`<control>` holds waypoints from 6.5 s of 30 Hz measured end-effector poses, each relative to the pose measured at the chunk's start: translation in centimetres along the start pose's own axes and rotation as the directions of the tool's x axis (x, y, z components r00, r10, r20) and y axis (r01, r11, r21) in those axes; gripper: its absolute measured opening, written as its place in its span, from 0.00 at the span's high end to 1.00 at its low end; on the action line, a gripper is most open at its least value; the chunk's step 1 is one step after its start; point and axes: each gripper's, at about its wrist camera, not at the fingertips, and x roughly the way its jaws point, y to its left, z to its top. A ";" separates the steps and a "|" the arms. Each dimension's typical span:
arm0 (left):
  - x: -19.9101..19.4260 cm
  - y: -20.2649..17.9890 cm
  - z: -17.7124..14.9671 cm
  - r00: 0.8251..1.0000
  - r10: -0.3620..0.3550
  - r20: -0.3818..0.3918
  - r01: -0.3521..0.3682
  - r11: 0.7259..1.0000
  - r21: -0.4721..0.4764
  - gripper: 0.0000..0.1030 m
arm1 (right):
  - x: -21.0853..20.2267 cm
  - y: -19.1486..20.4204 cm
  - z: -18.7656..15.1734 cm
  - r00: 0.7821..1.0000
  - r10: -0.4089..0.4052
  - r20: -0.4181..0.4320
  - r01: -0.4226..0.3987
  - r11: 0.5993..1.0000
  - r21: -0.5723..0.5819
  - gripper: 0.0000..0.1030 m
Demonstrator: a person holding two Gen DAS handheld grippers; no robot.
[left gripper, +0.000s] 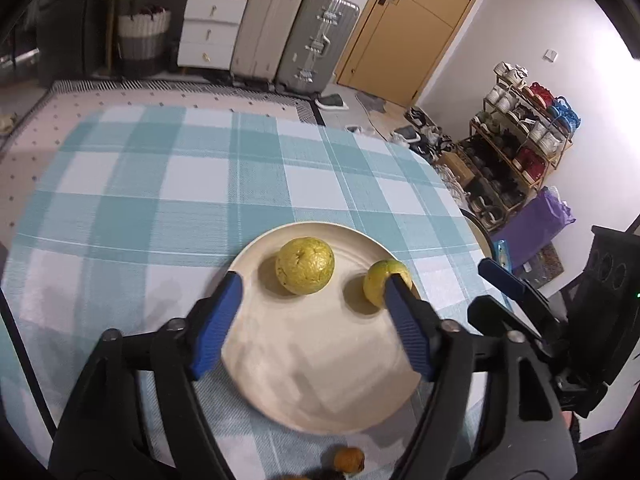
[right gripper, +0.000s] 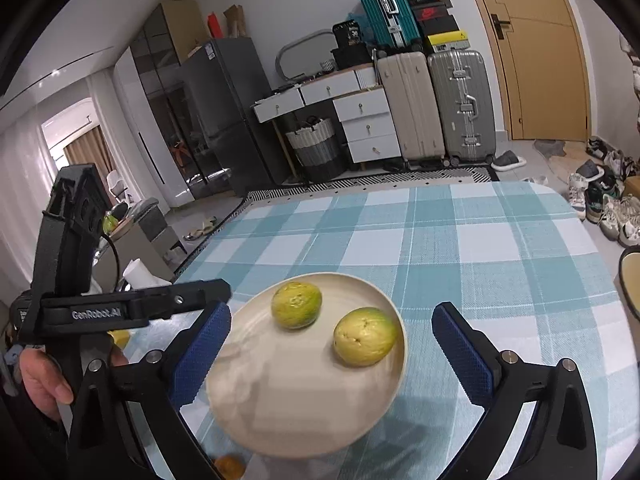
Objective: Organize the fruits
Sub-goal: 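Open both tools to set the citrus fruits on the plate, then reach the left tool down and grasp a tangerine, then grasp the second tangerine with the right tool while the left tool holds its tangerine, then carry both tangerines onto the cream plate beside the citrus fruits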
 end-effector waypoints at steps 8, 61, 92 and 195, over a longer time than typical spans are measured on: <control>-5.1 -1.0 -2.7 0.998 0.036 0.061 -0.037 0.999 0.016 0.20 | -3.7 2.3 -1.9 0.999 -0.029 0.029 0.030 0.998 -0.054 0.00; -10.1 -2.2 -23.9 0.992 0.046 -0.116 -0.036 0.996 0.085 0.02 | -13.5 6.6 -13.9 1.000 -0.018 0.002 0.018 0.998 -0.059 0.00; -10.4 -1.6 -24.3 0.981 -0.134 -0.138 0.143 0.988 0.061 0.66 | -12.0 6.3 -15.2 0.998 0.028 -0.063 -0.029 0.999 -0.018 0.00; 4.3 4.5 -1.1 0.995 -0.052 -0.086 0.053 0.999 0.002 0.66 | 8.7 1.9 -1.5 0.963 0.176 -0.205 -0.146 0.978 0.152 0.62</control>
